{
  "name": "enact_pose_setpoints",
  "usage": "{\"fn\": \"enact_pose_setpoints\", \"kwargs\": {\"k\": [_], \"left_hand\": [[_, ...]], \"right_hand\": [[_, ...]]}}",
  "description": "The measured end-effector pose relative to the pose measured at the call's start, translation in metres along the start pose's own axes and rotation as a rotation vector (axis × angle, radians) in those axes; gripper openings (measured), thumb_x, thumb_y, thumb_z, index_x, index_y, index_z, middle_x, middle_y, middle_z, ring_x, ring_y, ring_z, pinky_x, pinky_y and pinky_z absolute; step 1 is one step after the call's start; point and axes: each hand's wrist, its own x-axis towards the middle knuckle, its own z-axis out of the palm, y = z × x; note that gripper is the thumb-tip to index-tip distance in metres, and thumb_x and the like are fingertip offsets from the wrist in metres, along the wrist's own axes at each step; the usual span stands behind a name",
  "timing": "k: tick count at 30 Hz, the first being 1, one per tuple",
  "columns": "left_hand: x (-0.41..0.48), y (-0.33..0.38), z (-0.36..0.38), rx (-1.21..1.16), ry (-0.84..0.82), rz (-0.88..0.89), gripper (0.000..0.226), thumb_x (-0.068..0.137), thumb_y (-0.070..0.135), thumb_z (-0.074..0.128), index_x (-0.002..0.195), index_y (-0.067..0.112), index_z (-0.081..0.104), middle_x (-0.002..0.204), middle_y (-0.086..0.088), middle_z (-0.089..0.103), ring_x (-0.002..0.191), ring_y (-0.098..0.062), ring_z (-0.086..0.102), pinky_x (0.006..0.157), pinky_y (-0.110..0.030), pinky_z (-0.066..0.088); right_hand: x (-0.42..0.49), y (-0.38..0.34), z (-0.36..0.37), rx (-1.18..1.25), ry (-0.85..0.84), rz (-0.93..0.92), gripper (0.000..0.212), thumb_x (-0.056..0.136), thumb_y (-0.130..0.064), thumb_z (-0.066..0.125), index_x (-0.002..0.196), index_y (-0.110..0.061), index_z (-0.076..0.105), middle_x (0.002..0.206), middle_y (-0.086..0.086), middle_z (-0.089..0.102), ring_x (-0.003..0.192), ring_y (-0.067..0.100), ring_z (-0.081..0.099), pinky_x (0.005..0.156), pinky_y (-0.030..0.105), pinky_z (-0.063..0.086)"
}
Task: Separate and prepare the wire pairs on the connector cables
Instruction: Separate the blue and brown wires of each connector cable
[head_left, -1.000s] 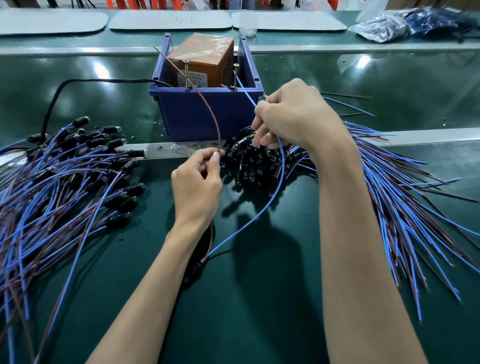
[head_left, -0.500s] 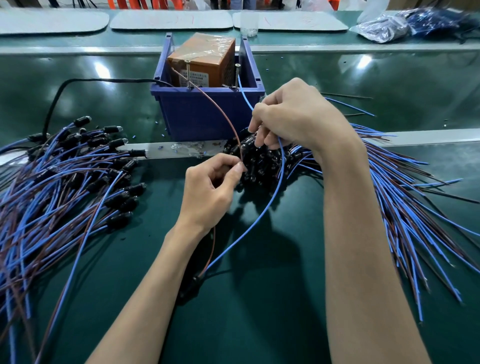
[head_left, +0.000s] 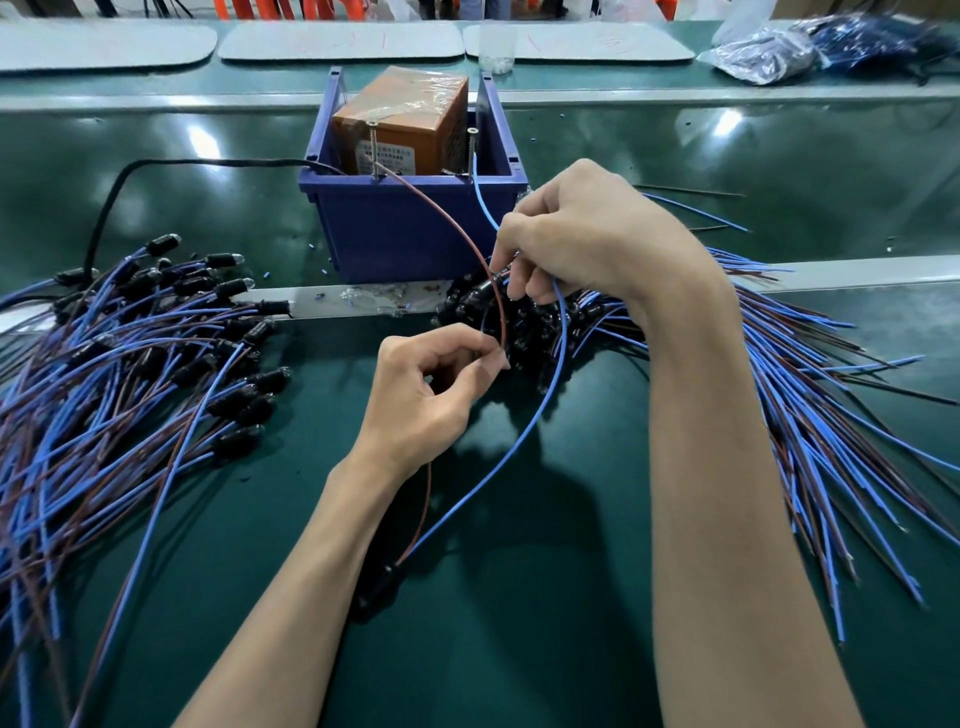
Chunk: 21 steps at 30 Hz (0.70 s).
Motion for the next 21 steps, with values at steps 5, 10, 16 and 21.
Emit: {"fn": "enact_pose_setpoints", "kwargs": {"k": [5,10,16,21], "left_hand": [[0.0,0.002,0.0,0.026,-0.022,-0.005,0.014,0.081,0.014,0.063,0.072,0.025,0.064,0.057,-0.028,0.054,0.054,-0.038,0.044,0.052,-0.038,0.033],[0.0,0.003,0.0,0.021,0.001,-0.006,0.017,0.081,0.016,0.064,0.071,0.03,0.063,0.062,-0.028,0.058,0.057,-0.041,0.048,0.052,-0.042,0.036],[-0.003,0.003,-0.003,-0.06,-0.062,-0.05,0.021,0.08,0.038,0.065,0.073,0.018,0.068,0.048,0.002,0.052,0.043,-0.012,0.045,0.046,-0.024,0.033],[0.001,0.013,-0.004,-0.069,-0.409,-0.201,0.03,0.067,0.045,0.071,0.079,0.018,0.072,0.059,-0.001,0.065,0.051,-0.014,0.058,0.054,-0.024,0.047]], "right_hand": [[-0.004,-0.002,-0.001,0.005,-0.03,-0.016,0.024,0.081,-0.008,0.051,0.068,-0.007,0.071,0.047,-0.002,0.063,0.036,0.003,0.051,0.044,0.014,0.045],[-0.004,-0.002,-0.002,0.012,-0.031,-0.019,0.023,0.081,-0.008,0.051,0.072,-0.004,0.072,0.049,0.0,0.064,0.037,0.005,0.051,0.048,0.016,0.048],[-0.003,-0.001,-0.002,0.011,0.0,-0.023,0.024,0.082,-0.011,0.052,0.071,-0.007,0.073,0.058,0.002,0.069,0.046,0.004,0.061,0.057,0.019,0.057],[-0.003,-0.003,-0.005,0.023,0.027,-0.032,0.025,0.082,-0.012,0.054,0.07,-0.008,0.075,0.062,0.003,0.07,0.049,0.004,0.062,0.052,0.014,0.052]]}}
